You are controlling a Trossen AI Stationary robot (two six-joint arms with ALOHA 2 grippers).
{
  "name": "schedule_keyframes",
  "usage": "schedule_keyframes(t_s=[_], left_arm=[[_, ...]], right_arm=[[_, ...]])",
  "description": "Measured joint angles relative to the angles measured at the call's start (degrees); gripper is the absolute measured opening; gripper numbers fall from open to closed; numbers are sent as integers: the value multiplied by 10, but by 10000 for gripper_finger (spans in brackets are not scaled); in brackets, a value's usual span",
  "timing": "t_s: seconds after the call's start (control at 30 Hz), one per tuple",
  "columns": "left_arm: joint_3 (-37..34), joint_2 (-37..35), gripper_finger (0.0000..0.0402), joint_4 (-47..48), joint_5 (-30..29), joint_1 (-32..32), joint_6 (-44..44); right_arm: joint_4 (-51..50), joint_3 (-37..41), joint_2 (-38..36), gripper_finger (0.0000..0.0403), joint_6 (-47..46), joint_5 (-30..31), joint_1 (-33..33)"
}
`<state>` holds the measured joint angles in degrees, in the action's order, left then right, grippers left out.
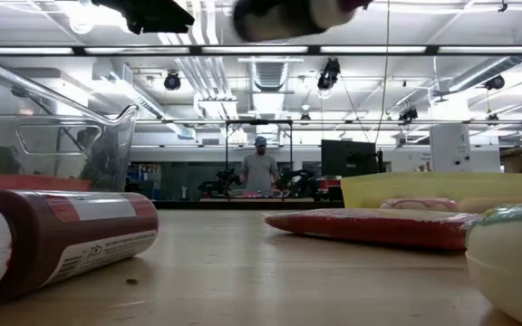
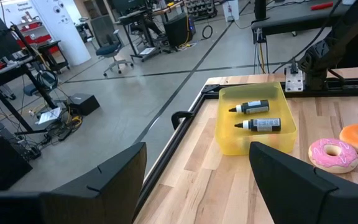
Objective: Pick & Place Food Item
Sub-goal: Put the purple food coloring bottle into the yellow bin
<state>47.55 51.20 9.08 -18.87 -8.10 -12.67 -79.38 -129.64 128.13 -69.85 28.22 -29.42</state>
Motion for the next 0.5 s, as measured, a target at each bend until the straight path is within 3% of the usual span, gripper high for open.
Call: schedule_keyframes(t_s=[0.17, 0.5], left_arm=[[0, 0, 289, 0, 0, 0, 0], [0, 0, 289, 2, -1, 0, 0]], right_arm=[[-112, 1, -37, 150, -74, 34, 9], [-105, 109, -153, 150, -37, 62, 50]])
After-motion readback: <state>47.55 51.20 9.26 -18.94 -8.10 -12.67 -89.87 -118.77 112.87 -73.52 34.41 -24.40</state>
